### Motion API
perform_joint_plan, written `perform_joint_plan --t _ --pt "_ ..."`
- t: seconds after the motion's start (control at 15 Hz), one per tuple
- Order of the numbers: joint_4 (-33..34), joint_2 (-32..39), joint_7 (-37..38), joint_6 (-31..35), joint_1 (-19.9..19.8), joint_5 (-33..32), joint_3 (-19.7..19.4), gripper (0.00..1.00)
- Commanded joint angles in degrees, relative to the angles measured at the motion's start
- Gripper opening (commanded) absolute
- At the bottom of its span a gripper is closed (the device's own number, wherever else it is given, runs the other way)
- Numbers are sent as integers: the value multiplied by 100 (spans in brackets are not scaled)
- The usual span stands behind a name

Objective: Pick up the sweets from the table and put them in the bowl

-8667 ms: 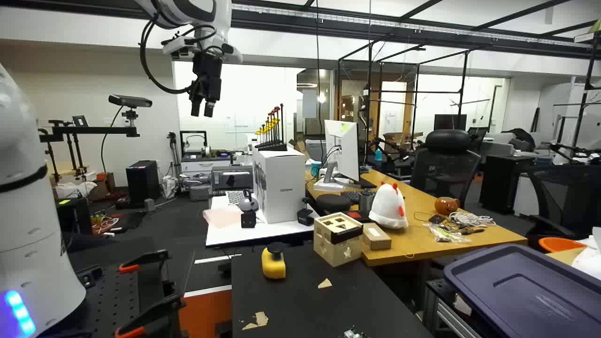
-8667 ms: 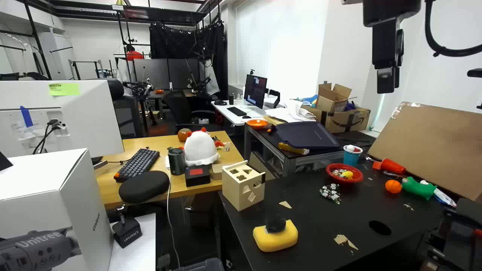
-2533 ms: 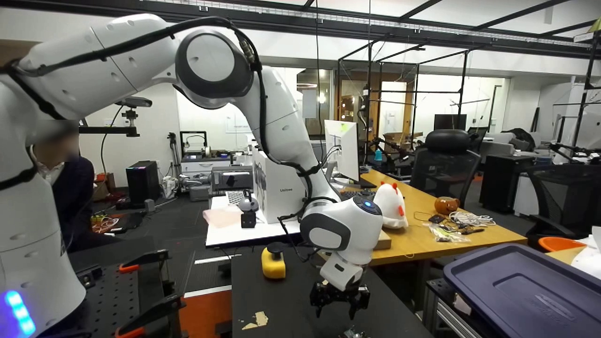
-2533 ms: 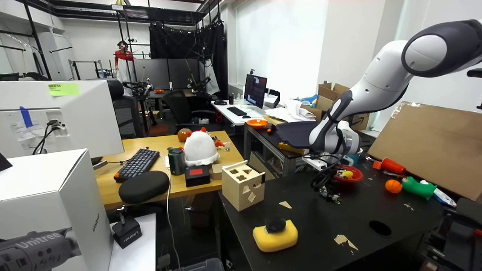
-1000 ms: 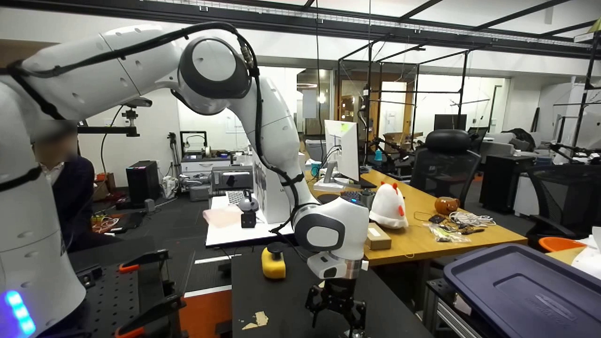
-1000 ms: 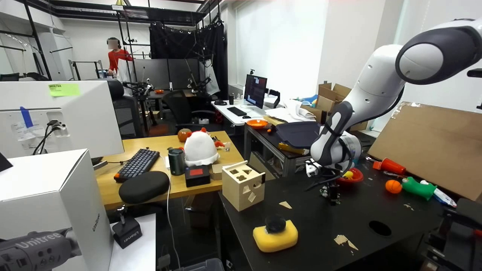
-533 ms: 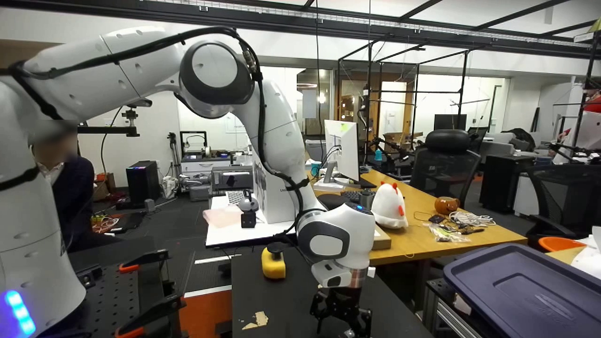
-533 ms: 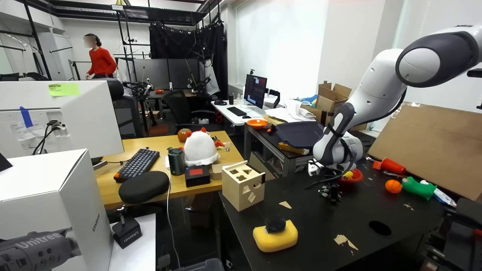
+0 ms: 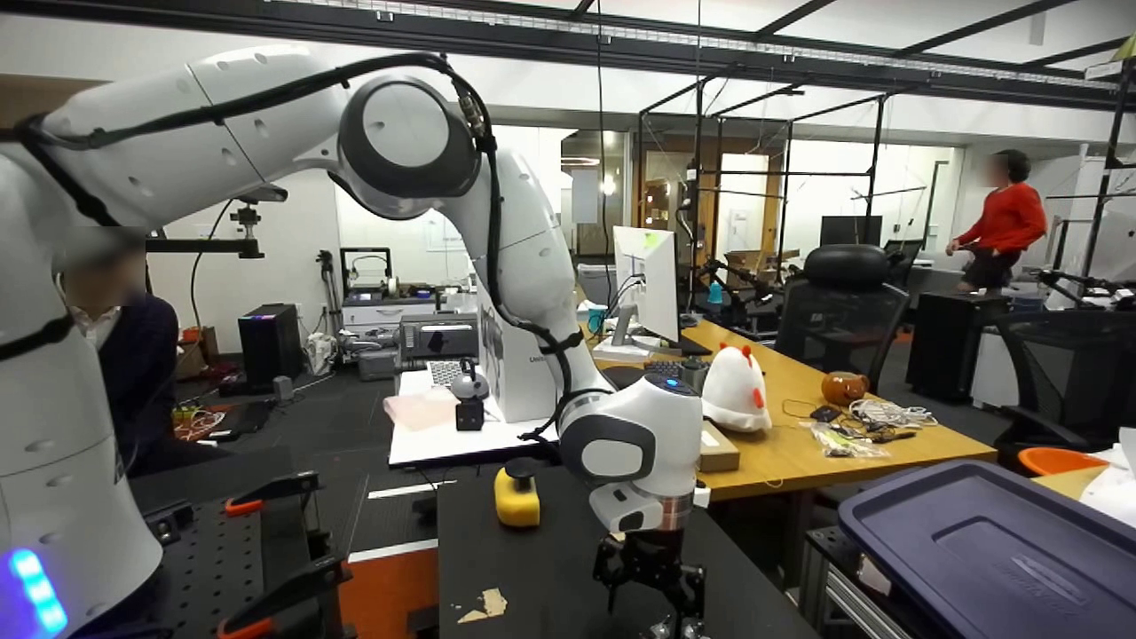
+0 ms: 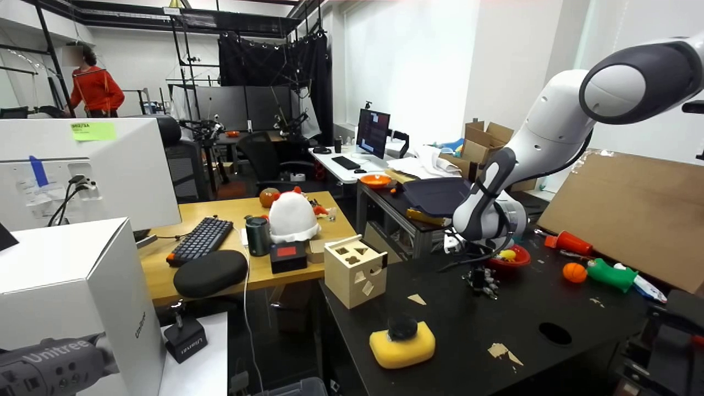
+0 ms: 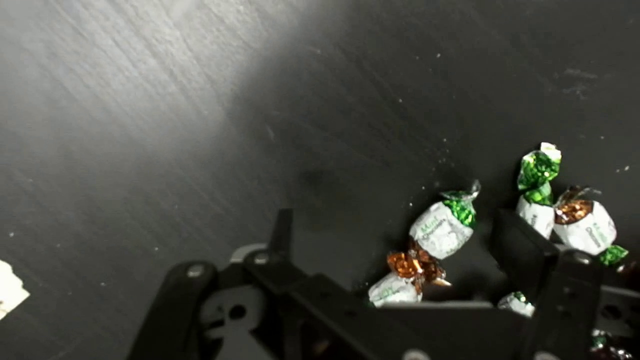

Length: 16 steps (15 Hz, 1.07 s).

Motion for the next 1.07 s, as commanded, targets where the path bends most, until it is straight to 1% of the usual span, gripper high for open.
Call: perform_joint_plan --t 0.0,0.73,0.8,0.87,0.93,1.0 --pt "-182 -208 40 88 -59 60 94 100" --pt "-94 -129 -36 -4 -158 42 153 100" --pt "-87 -128 -47 -25 -162 33 157 90" --pt "-82 -126 -55 -39 -162 26 160 74" --pt "-82 -126 -57 -44 -160 23 160 68" --pt "-87 -129 -54 -46 -155 21 160 58"
